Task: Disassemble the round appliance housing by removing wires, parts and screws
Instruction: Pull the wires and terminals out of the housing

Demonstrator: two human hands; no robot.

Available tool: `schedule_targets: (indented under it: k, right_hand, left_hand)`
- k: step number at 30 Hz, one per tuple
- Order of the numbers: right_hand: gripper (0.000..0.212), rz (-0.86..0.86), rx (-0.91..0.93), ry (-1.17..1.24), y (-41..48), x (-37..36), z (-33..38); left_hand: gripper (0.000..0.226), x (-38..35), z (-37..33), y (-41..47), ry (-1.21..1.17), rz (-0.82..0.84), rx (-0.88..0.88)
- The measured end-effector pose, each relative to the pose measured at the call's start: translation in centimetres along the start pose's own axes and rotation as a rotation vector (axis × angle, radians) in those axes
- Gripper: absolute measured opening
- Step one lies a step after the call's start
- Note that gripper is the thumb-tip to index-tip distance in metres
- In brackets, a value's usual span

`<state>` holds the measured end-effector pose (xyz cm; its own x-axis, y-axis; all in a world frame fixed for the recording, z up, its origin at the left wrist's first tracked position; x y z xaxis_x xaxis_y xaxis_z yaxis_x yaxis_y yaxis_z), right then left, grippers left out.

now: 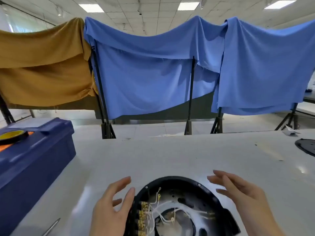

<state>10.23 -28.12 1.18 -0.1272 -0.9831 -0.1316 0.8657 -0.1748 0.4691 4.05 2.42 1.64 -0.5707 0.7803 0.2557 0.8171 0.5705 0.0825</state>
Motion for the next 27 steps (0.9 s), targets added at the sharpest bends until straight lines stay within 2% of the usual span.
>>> schedule_targets:
  k: [3, 6, 8, 13, 19, 27]
  right_hand:
    - [0.020, 0.044, -0.005, -0.031, -1.5, -0.2, 0.4]
    - [0.019, 0.052, -0.090, -0.022, -3.6, -0.6, 0.2]
    - [0.018, 0.064, -0.114, 0.017, -4.7, -1.1, 0.2]
    - [0.019, 0.094, -0.067, -0.090, -5.5, -1.6, 0.5]
    - [0.037, 0.160, -0.005, -0.186, -5.9, -1.6, 0.5]
    - [0.049, 0.209, 0.061, -0.226, -6.4, -1.9, 0.7]
  left_hand:
    - [0.024, -0.4, 0.8, -1.5, -0.014, 0.092, 0.061]
    - [0.032, -0.8, 1.8, -3.3, 0.021, 0.144, 0.070]
    - [0.035, -0.9, 1.9, -4.2, 0.036, 0.139, 0.048]
    - [0.032, -1.2, 1.8, -5.4, 0.020, 0.102, -0.009]
    - [0.032, -1.1, 1.8, -5.4, 0.075, 0.095, -0.053]
    - [0.036, -0.7, 1.3, -5.6, 0.236, 0.131, -0.157]
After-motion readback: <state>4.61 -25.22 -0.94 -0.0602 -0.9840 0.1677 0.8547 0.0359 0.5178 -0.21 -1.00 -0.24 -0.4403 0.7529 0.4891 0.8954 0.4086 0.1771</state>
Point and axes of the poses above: each hand's wrist, its own y-axis towards the middle knuckle, its own x-axis out of the back of the hand, z = x × y, the point moved 5 cm from there along y, towards the middle knuckle, and after that the axes turned 15 degrees about x, right-handed, at the moved point
